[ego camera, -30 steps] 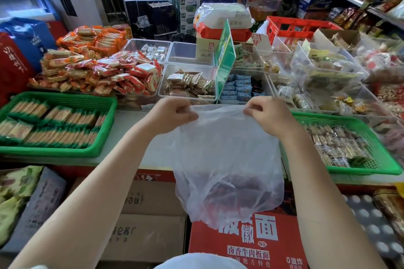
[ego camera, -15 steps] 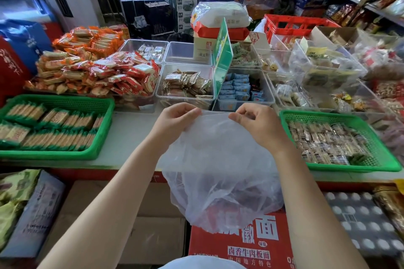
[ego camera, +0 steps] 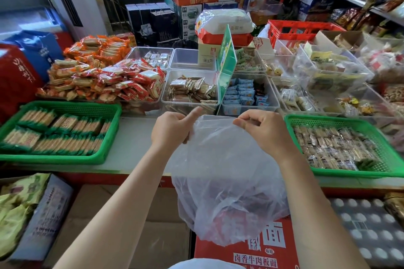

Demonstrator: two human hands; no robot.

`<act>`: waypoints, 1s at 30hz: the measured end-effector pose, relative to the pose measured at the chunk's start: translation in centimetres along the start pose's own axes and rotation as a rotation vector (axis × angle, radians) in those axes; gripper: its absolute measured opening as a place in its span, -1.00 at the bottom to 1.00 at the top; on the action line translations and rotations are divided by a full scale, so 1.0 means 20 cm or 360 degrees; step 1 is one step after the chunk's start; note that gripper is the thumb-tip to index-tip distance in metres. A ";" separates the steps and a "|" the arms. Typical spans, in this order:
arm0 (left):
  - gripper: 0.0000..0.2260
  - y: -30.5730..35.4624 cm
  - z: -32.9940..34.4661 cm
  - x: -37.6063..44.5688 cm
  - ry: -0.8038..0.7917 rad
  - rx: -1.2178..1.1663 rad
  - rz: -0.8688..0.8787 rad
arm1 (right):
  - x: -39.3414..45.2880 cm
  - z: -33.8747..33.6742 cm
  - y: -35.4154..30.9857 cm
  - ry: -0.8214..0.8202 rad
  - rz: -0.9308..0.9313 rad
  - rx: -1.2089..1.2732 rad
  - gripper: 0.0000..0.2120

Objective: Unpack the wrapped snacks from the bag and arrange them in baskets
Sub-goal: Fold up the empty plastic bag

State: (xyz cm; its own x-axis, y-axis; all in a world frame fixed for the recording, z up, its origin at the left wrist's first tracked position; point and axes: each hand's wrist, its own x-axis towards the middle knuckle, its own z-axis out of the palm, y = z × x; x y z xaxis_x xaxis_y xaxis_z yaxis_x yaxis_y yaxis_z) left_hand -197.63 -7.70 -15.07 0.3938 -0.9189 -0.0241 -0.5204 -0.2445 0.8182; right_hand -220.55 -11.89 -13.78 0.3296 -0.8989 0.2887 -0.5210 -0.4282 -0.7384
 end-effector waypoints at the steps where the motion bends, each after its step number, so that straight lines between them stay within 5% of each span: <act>1: -0.43 0.01 0.00 0.00 -0.0057 -0.0001 -0.0028 | 0.00 0.00 -0.01 0.0001 -0.0007 0.0014 -0.86; 7: -0.81 0.06 0.04 0.01 -0.0093 -0.0567 -0.0198 | 0.01 -0.02 -0.01 -0.0071 -0.0044 -0.0018 -0.92; 15: -0.60 0.09 0.05 0.01 -0.0244 -0.0457 -0.0298 | 0.00 -0.06 -0.05 -0.0129 -0.0009 0.0078 -0.93; 19: -0.59 0.13 0.06 0.02 -0.0160 -0.0870 -0.0267 | -0.01 -0.03 -0.04 -0.0138 0.0001 0.0047 -0.91; 25: -0.80 0.09 0.08 0.05 -0.0089 -0.0781 -0.0149 | -0.02 -0.03 -0.05 -0.0161 0.0008 0.0061 -0.93; 30: -0.87 0.07 0.04 0.04 -0.0223 -0.1229 -0.0212 | -0.01 -0.06 0.02 0.0034 0.0026 -0.0159 -0.87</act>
State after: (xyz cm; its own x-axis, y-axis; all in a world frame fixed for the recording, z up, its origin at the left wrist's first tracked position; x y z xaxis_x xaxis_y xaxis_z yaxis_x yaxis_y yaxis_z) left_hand -198.69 -9.06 -14.36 0.2903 -0.9399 -0.1801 0.2172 -0.1185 0.9689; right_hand -221.82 -12.11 -13.40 0.3044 -0.9071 0.2908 -0.6024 -0.4198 -0.6789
